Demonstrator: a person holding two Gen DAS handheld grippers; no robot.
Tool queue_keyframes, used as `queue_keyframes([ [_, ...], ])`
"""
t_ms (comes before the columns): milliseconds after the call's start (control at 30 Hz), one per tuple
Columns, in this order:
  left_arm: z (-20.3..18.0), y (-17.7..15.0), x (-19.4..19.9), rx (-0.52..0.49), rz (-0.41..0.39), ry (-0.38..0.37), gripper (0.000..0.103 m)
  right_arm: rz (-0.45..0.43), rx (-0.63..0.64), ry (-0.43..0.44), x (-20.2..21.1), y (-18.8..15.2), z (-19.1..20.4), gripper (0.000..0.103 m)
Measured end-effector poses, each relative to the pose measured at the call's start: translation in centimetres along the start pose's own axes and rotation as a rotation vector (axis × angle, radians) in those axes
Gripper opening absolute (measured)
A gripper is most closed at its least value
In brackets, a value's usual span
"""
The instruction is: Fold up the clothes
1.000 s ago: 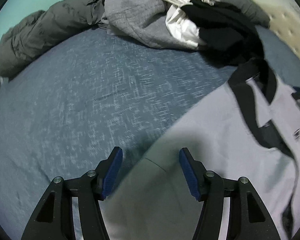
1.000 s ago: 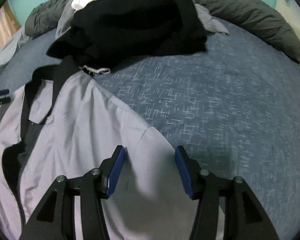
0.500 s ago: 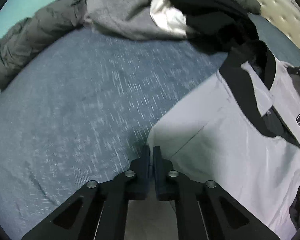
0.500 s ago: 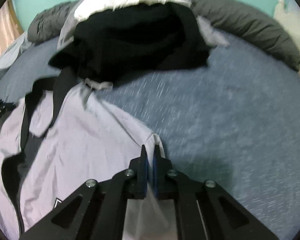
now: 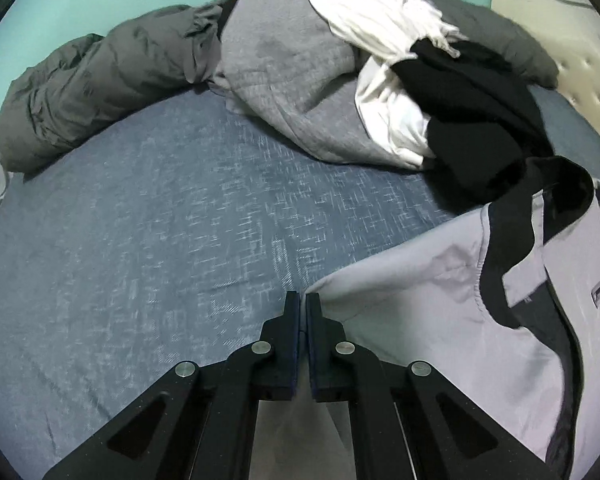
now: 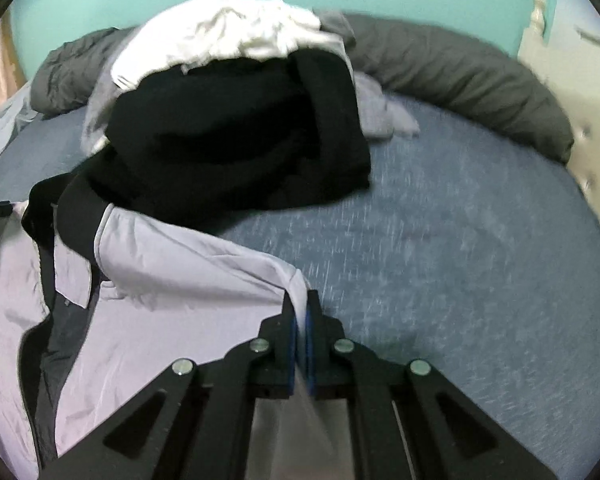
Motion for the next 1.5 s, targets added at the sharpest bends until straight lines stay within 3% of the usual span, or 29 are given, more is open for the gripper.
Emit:
queue_keyframes([
  [133,-0.3,-0.1,-2.1,0.038,0.033,0.002,0.007,0.048,-0.037,-0.004,-2.0,-1.5,-0.2,0.012],
  [167,-0.2,-0.1,-2.2,0.045,0.026,0.003,0.009,0.036,-0.049,-0.018,-2.0,-1.4,-0.4,0.020],
  [200,-0.2,0.0,-2.3,0.051,0.019,0.004,0.021,0.019,-0.052,-0.034,-1.6,-1.3,-0.6,0.031],
  [267,0.1,0.2,-1.7,0.072,-0.004,-0.001,0.030,-0.026,-0.063,-0.046,-0.5,-0.9,-0.8,0.049],
  [300,0.3,0.4,-0.8,0.088,-0.026,0.002,0.035,-0.055,-0.073,-0.040,0.3,-0.5,-0.7,0.051],
  [433,0.4,0.5,2.8,0.105,-0.098,-0.002,0.041,-0.174,-0.112,-0.014,3.6,1.0,-0.5,0.051],
  [500,-0.4,-0.4,4.3,0.087,-0.114,-0.022,0.045,-0.188,-0.099,0.048,4.4,1.8,1.6,0.051],
  [567,-1.1,-1.7,5.7,0.071,-0.118,-0.032,0.049,-0.162,-0.070,0.136,4.2,2.5,4.6,0.051],
  [600,-1.4,-2.5,5.9,0.069,-0.107,-0.038,0.051,-0.145,-0.072,0.141,3.9,2.8,5.5,0.051],
  [700,-1.9,-4.8,5.7,0.079,-0.068,-0.051,0.057,-0.092,-0.086,0.135,2.9,3.6,7.7,0.051],
  [933,-1.8,-8.0,5.5,0.155,-0.039,-0.096,0.058,0.030,-0.084,0.105,0.3,5.1,12.5,0.056],
  [1067,-1.7,-9.2,6.4,0.192,-0.056,-0.140,0.060,0.093,-0.078,0.017,-2.1,5.5,12.9,0.056],
  [1233,-1.5,-10.6,6.3,0.228,-0.038,-0.182,0.060,0.123,-0.217,0.005,-4.3,5.0,12.0,0.055],
  [1333,-0.9,-11.1,6.2,0.234,-0.044,-0.188,0.060,0.127,-0.257,-0.015,-4.8,4.8,11.7,0.040],
  [1367,-0.7,-11.1,6.2,0.236,-0.045,-0.188,0.060,0.143,-0.257,-0.032,-5.1,4.6,11.6,0.024],
  [1500,-0.1,-11.4,6.0,0.246,-0.043,-0.189,0.060,0.134,-0.300,-0.013,-5.1,4.0,11.1,0.013],
])
Point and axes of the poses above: each gripper's, at about its wrist camera, not at the fingertips, and x roughly against the way its jaws point, z to its left, y to its top, the point moved 10 cm from there along -x, roughly the way its jaws point, and after that the axes turned 14 degrees about x, right-handed, at the moved point
